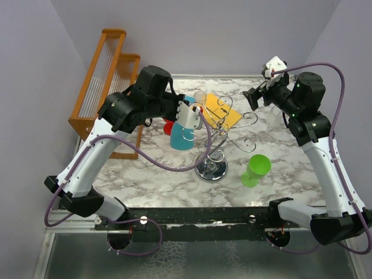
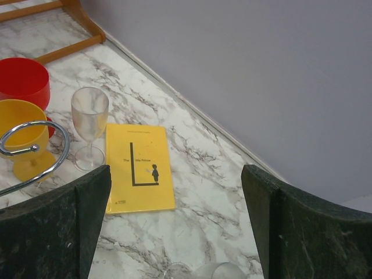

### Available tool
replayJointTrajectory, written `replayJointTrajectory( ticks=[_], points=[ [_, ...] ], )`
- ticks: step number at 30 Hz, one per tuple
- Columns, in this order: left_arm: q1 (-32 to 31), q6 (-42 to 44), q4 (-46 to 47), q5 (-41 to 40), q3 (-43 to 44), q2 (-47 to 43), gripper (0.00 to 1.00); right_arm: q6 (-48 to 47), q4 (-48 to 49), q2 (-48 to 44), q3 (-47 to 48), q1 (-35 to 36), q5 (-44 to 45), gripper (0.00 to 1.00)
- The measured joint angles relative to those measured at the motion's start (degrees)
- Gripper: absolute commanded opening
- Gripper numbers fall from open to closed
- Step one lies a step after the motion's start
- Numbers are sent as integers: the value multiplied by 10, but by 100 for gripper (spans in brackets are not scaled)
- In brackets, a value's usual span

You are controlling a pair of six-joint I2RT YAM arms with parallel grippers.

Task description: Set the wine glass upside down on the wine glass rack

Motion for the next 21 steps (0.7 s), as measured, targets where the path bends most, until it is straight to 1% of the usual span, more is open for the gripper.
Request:
replayJointTrajectory(
  ticks=[10,21],
  points=[
    [-34,12,-19,12,34,7,0,0,0,0,0,0,0,93],
    [-57,21,-12,22,38,35,0,-1,0,0,-4,0,0,94]
  ],
)
